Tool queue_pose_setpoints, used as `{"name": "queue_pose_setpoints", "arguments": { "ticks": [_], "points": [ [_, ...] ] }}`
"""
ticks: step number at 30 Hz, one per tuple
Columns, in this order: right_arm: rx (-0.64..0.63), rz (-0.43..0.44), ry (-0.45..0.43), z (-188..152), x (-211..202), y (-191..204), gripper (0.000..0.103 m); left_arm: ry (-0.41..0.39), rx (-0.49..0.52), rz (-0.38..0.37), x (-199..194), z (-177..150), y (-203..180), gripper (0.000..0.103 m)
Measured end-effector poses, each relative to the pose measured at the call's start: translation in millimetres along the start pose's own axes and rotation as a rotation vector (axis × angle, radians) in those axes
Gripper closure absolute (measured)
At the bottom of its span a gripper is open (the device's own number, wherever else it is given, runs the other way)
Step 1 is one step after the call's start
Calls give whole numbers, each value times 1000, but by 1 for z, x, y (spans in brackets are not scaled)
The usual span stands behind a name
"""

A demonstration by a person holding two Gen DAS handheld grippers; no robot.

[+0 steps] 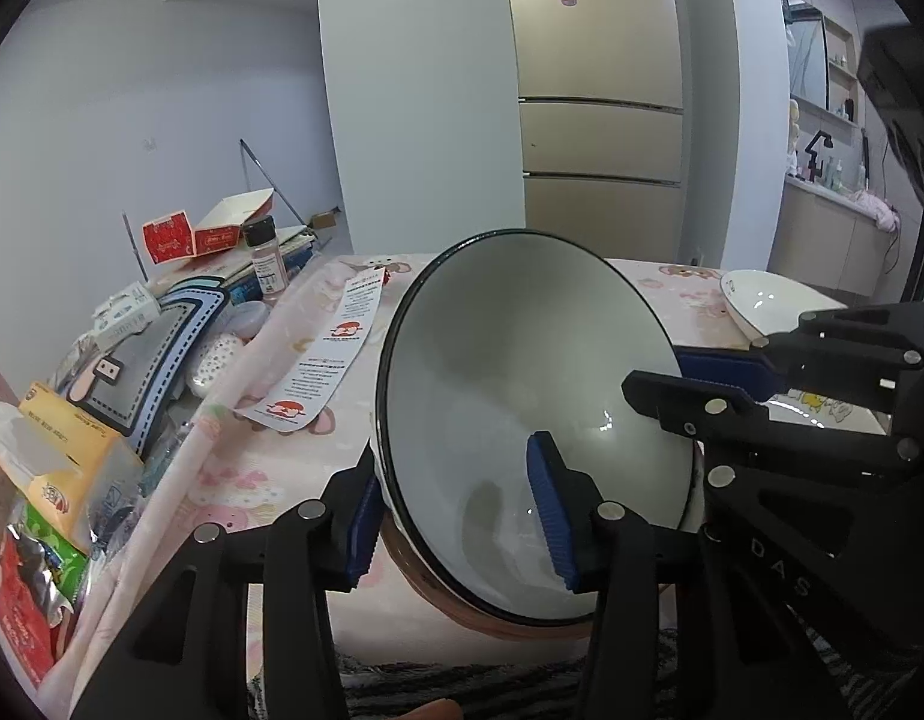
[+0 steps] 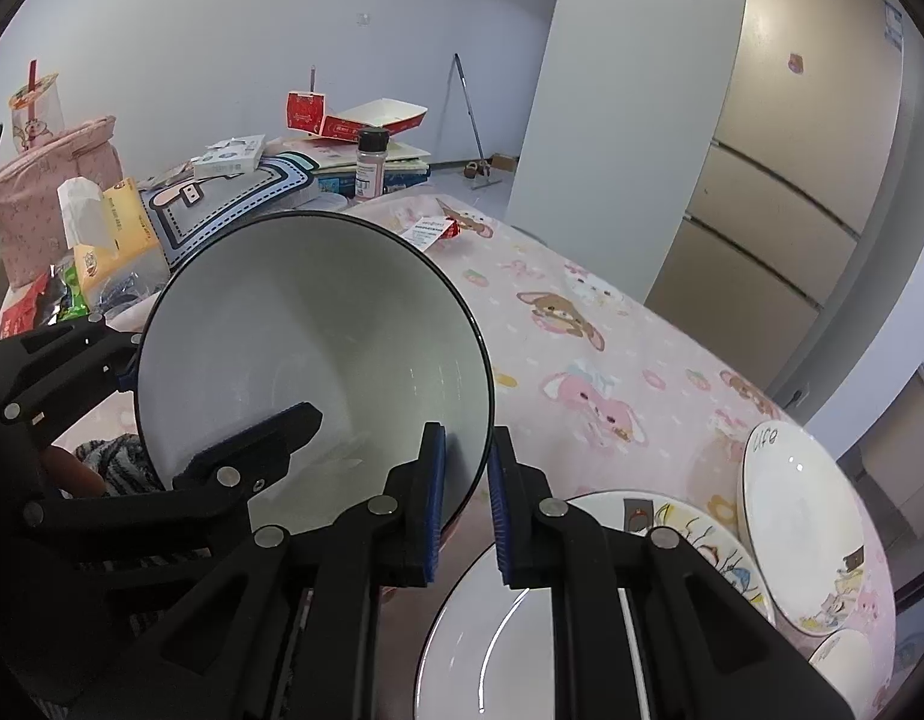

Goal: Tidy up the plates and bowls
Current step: 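Lower the white bowl into the pink bowls and open both grippers, then withdraw both grippers from the bowl stack toward the white plates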

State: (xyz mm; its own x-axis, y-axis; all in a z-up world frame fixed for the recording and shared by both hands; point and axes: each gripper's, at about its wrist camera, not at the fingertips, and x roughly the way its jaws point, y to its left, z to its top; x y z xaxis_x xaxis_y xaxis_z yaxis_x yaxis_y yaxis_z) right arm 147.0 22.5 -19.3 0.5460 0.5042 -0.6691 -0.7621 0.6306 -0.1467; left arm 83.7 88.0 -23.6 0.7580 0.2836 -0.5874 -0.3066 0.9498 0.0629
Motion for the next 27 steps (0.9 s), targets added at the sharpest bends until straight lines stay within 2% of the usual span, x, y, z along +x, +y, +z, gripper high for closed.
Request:
{"name": "queue_pose_setpoints", "arguments": {
  "ticks": [1, 2, 3, 4, 5, 6, 7, 9, 14, 17, 18, 19, 20, 23, 24, 26, 27],
  "points": [
    [13, 10, 7, 0, 0, -2, 91, -2, -2, -3, -1, 0, 0, 49],
    [22, 21, 12, 0, 0, -3, 93, -6, -10, 33, -2, 0, 2, 41],
    [30, 33, 18, -1, 1, -4, 94, -13, -20, 78, -3, 1, 3, 24],
    [46, 42, 18, -1, 0, -7, 94, -23, -29, 112, -4, 2, 6, 13],
    [69, 65, 20, -1, 0, -11, 95, -35, -40, 106, -5, 3, 9, 12],
    [81, 77, 12, -1, -1, -13, 95, -36, -60, 56, -6, 3, 14, 11],
    [88, 86, 10, -1, -2, -14, 95, -26, -81, 14, -4, 3, 18, 11],
    [90, 91, 9, -1, -2, -14, 95, 7, -103, -18, 2, 3, 21, 11],
    [112, 112, 4, -1, -1, -18, 95, -3, -96, -19, 0, 4, 20, 10],
    [146, 120, -20, -1, -2, -25, 93, -16, -107, -8, -2, 4, 21, 0],
    [159, 126, -26, -2, -3, -28, 89, -22, -115, -12, -3, 4, 23, 0],
    [169, 116, -32, -1, -3, -30, 76, -27, -123, -31, -4, 4, 25, 0],
    [178, 86, -40, -2, -3, -32, 57, -32, -129, -41, -4, 3, 26, 0],
    [213, 56, -69, -4, -4, -44, 26, -46, -140, -47, -7, 4, 27, 0],
    [225, 71, -82, -4, -5, -49, 22, -52, -143, -48, -9, 4, 27, 0],
    [253, 91, -95, -6, -5, -59, 5, -60, -139, -49, -10, 5, 25, 0],
    [263, 90, -97, -7, -4, -63, 1, -61, -138, -47, -10, 5, 25, 0]
  ]
}}
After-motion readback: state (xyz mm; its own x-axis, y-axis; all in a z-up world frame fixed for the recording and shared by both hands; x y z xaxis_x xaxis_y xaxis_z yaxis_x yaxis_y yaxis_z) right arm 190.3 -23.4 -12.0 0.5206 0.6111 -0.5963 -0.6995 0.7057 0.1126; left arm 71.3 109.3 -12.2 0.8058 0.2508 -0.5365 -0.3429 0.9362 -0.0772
